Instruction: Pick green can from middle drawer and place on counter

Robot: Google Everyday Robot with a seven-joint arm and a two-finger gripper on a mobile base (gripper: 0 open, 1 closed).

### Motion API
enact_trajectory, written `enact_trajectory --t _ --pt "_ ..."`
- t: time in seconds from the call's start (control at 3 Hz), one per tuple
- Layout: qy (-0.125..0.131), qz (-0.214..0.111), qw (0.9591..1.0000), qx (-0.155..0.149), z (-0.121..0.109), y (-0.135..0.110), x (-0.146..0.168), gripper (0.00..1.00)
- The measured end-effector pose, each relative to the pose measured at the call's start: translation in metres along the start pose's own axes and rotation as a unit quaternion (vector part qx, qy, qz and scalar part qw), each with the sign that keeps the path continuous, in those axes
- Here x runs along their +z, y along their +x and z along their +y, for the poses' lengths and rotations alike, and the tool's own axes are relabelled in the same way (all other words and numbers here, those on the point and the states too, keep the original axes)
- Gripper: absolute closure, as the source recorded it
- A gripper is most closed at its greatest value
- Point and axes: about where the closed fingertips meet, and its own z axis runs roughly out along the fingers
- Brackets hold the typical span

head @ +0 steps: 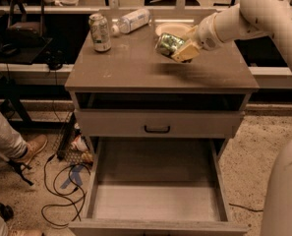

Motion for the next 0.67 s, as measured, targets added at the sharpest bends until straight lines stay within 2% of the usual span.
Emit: enact_trajectory --t 0.33,0.67 --pt "-0.013 0.0 0.9999 -0.005 -0.0025 -0.0122 0.0213 0.19" --pt "-0.021 0.001 0.9997 -0.01 -0.0014 -0.0165 0.0304 0.0"
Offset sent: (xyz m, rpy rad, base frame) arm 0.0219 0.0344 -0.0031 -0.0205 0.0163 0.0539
